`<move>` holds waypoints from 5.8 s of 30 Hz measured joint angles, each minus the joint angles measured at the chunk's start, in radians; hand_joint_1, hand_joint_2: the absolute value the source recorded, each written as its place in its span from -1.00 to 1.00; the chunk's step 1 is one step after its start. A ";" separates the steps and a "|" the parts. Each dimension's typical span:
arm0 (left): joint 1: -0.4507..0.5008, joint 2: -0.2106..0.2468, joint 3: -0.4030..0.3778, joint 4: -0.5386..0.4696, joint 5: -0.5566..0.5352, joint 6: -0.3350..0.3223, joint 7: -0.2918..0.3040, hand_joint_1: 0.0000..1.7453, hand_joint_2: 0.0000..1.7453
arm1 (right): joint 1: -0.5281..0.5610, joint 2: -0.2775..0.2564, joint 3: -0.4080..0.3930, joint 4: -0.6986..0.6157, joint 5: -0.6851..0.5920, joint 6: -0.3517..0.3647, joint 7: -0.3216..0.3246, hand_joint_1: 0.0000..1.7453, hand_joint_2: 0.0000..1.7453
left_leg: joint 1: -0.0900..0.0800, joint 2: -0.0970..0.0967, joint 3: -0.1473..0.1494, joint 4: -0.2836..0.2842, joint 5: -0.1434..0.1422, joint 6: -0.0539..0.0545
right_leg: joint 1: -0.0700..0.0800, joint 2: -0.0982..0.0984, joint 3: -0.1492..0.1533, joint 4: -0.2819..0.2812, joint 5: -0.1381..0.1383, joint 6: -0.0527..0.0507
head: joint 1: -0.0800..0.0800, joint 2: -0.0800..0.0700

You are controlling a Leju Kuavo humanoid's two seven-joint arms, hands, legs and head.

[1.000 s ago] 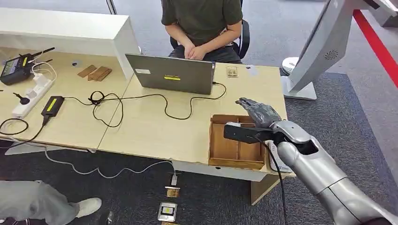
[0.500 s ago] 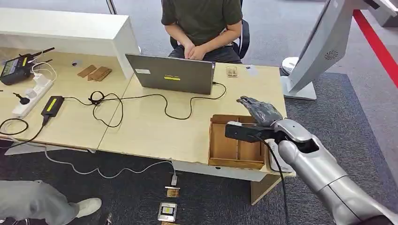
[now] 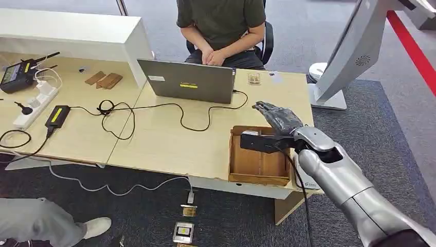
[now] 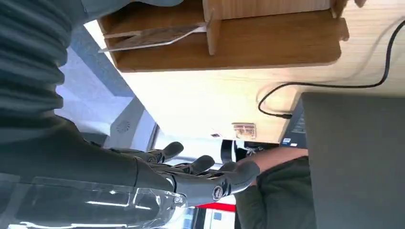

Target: Pass the card to the sensor for recognition and then transmit it.

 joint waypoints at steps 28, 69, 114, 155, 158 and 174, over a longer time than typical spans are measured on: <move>-0.001 0.000 -0.023 -0.008 0.020 -0.005 0.004 -1.00 -1.00 | -0.058 0.017 0.010 0.081 -0.002 0.032 -0.056 -1.00 -1.00 | 0.000 0.000 0.000 0.000 0.000 0.000 | 0.000 0.000 0.000 0.000 0.000 0.000 | 0.000 0.000; 0.002 0.003 -0.023 -0.008 0.060 0.004 -0.011 -1.00 -1.00 | 0.090 -0.254 -0.049 -0.385 -0.293 0.208 0.163 -1.00 -1.00 | 0.000 0.000 0.000 0.000 0.000 0.000 | 0.000 0.000 0.000 -0.001 0.000 0.000 | 0.000 0.000; -0.001 0.002 -0.023 -0.008 0.069 -0.019 -0.087 -1.00 -1.00 | 0.090 -0.112 0.039 -0.324 -0.100 0.048 0.007 -1.00 1.00 | 0.000 0.000 0.000 0.000 0.000 0.000 | 0.000 0.000 0.000 0.000 0.000 0.000 | 0.000 0.000; -0.001 0.002 -0.023 -0.008 0.053 -0.007 -0.050 -1.00 -1.00 | 0.037 -0.030 0.033 -0.084 -0.019 -0.018 -0.083 -1.00 1.00 | 0.000 0.000 0.000 0.000 0.000 0.000 | 0.000 0.000 0.000 0.000 0.000 0.000 | 0.000 0.000; -0.001 0.002 -0.023 -0.008 0.053 -0.007 -0.048 -1.00 -1.00 | 0.030 -0.030 0.032 -0.075 -0.015 -0.020 -0.083 -1.00 1.00 | 0.000 0.000 0.000 0.000 0.000 0.000 | 0.000 0.000 0.000 0.000 0.000 0.000 | 0.000 0.000; -0.001 0.002 -0.024 -0.008 0.051 0.002 -0.034 -1.00 -1.00 | -0.021 -0.027 0.032 -0.017 0.022 -0.030 -0.099 -1.00 1.00 | 0.000 0.000 0.000 0.000 0.000 0.000 | 0.000 0.000 0.000 0.000 0.000 0.000 | 0.000 0.000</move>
